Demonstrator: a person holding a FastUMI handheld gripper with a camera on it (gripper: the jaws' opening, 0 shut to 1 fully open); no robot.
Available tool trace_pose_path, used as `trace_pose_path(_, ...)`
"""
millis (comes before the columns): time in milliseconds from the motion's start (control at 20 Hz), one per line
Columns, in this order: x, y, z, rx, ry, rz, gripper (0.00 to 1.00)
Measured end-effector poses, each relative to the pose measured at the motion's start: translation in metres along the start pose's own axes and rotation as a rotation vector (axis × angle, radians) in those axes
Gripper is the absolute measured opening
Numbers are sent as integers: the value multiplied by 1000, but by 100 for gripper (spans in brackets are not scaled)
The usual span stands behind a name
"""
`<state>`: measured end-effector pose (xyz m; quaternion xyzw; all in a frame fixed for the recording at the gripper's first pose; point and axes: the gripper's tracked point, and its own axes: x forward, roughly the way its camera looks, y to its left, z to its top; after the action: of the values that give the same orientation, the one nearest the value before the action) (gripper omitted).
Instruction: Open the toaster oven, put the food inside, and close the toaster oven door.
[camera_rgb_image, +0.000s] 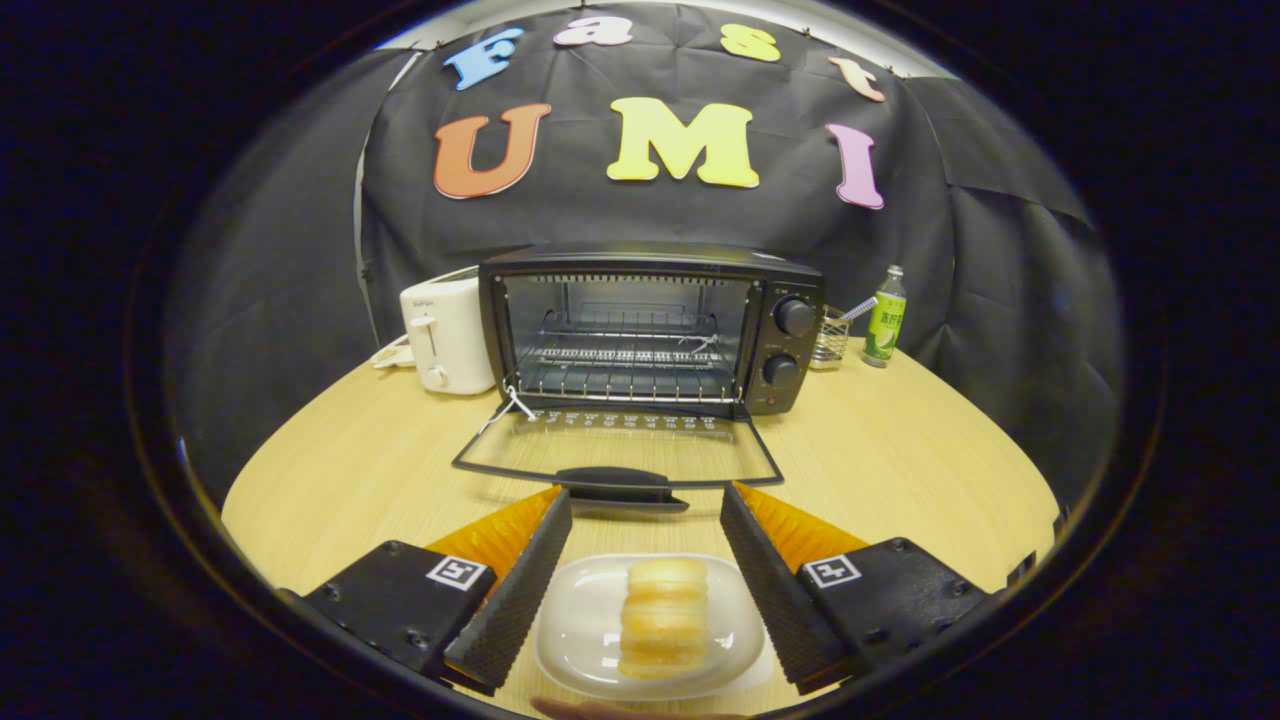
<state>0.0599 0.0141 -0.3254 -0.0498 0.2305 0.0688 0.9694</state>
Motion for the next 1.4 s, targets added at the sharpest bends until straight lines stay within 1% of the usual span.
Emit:
trace_pose_path(250,-20,-8,-34,14,19,-4,100)
trace_pose_path(400,-18,-17,-55,12,39,-52,100)
trace_pose_path(550,-14,-19,-69,37,61,-59,100)
trace_pose_path(750,-1,-7,-91,115,163,-19,99)
trace_pose_path(800,-3,-9,-87,128,144,-22,99)
trace_pose_path(850,-4,-6,-85,147,135,-8,99)
trace_pose_path(1050,-3,-6,-89,164,162,-1,68)
trace_pose_path(1200,-10,-8,-78,211,147,19,66)
trace_pose_path(1350,-19,-9,-50,286,78,46,65)
trace_pose_path(1400,-20,-8,-40,292,56,59,65)
